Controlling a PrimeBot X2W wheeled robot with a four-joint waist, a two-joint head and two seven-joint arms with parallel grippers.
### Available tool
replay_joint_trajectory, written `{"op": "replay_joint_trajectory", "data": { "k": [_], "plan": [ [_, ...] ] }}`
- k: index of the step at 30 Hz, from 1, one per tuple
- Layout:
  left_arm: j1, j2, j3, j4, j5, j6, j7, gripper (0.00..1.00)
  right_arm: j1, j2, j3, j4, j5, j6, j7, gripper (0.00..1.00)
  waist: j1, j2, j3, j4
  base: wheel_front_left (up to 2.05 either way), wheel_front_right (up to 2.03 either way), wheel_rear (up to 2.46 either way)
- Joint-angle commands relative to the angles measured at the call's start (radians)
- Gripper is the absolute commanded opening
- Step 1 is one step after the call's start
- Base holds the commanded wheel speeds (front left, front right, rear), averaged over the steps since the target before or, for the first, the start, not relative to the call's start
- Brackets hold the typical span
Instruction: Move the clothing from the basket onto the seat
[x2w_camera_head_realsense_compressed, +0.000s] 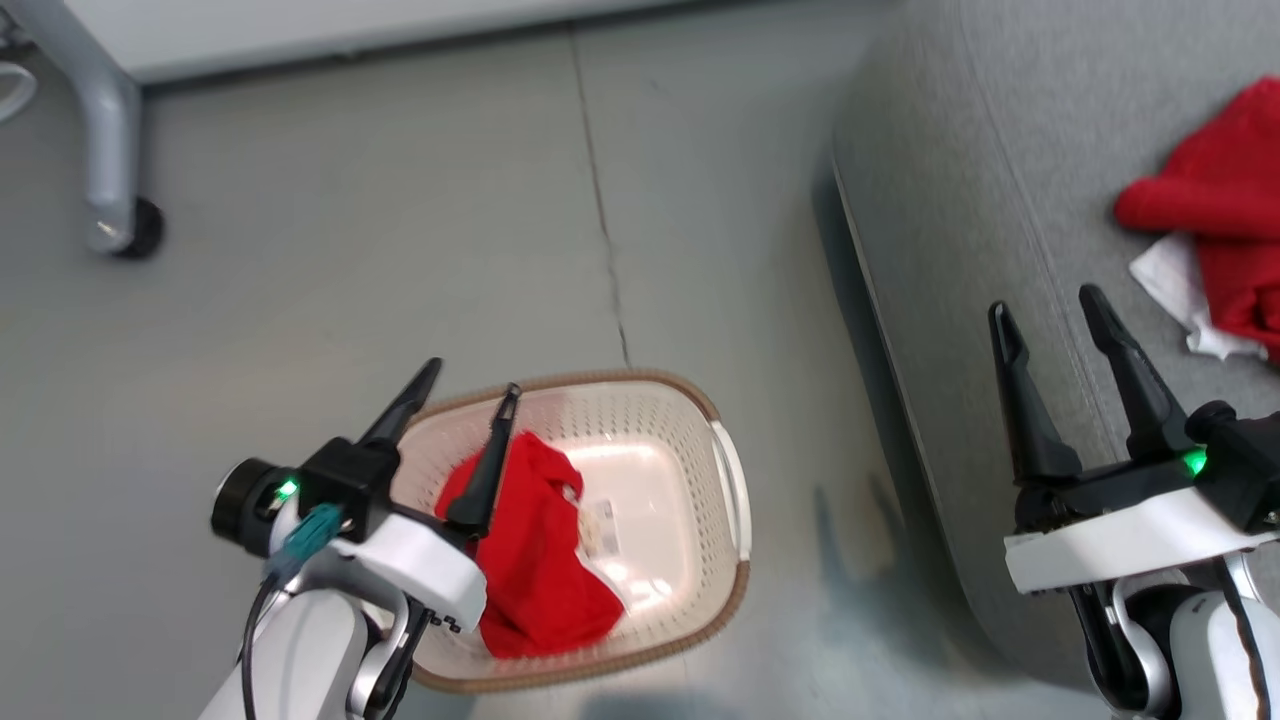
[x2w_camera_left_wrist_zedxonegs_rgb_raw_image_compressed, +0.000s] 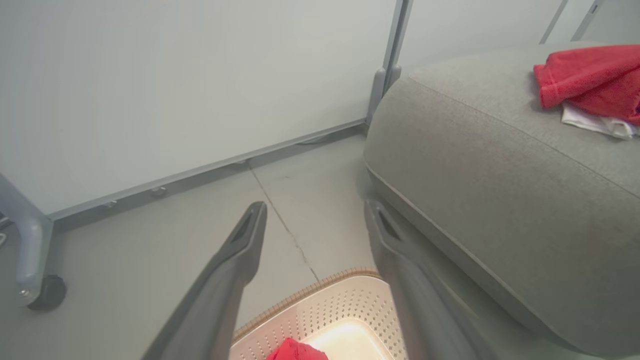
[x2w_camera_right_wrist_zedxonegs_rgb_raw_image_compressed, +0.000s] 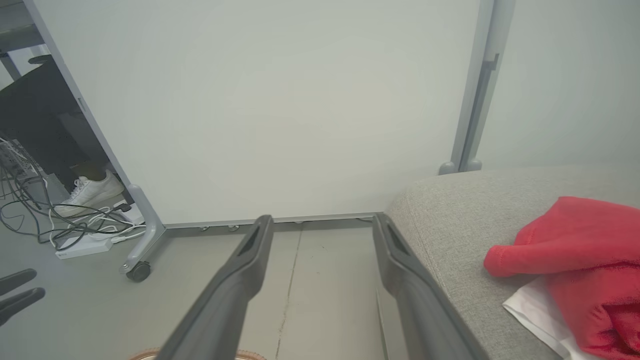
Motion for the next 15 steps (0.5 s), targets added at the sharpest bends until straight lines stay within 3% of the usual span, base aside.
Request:
{"op": "replay_joint_trajectory", "data": {
  "k": [1, 7, 15],
  "plan": [
    [-0.029, 0.012, -0.007, 0.023, 0.012, -0.013, 0.004, 1.0, -0.019, -0.004, 0.004, -0.009, 0.011, 0.001, -0.015, 1.0, 0.0, 0.0, 0.122, -0.077, 0.0, 0.0, 0.0],
    [-0.138, 0.032, -0.082, 0.181, 0.072, -0.076, 0.032, 1.0, -0.071, -0.004, 0.031, -0.011, 0.048, 0.001, -0.089, 1.0, 0.0, 0.0, 0.268, -0.154, 0.0, 0.0, 0.0],
    [-0.262, 0.07, -0.164, 0.388, 0.138, -0.113, 0.086, 1.0, -0.123, -0.003, 0.069, -0.011, 0.087, 0.001, -0.181, 1.0, 0.0, 0.0, 0.428, -0.243, 0.0, 0.0, 0.0]
  ]
}}
